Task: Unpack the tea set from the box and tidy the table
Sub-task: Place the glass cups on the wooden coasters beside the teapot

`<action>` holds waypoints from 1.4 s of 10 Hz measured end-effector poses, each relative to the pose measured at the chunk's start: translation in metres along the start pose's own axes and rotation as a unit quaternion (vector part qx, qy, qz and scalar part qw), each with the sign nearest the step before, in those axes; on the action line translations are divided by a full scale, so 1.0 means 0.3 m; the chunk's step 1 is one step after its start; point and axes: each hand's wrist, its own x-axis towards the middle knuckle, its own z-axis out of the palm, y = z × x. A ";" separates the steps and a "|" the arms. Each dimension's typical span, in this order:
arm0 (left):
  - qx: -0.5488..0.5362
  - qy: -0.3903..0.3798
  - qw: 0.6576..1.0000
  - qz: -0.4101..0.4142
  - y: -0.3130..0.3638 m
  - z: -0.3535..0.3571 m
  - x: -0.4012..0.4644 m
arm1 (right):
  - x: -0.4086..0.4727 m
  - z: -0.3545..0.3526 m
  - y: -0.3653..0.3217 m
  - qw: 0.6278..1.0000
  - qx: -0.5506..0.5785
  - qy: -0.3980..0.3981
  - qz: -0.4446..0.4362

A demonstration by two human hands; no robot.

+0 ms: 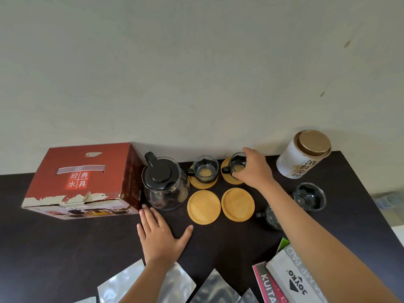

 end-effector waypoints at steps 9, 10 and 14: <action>-0.008 0.000 1.000 -0.001 0.002 0.000 0.000 | -0.500 0.039 0.268 0.953 0.163 0.179 0.183; -0.012 -0.002 1.000 -0.001 0.003 -0.001 -0.002 | -0.489 0.085 0.281 0.939 0.207 0.164 0.221; -0.016 0.000 1.000 -0.001 0.003 0.000 -0.001 | -0.480 0.122 0.209 0.911 0.280 0.229 0.199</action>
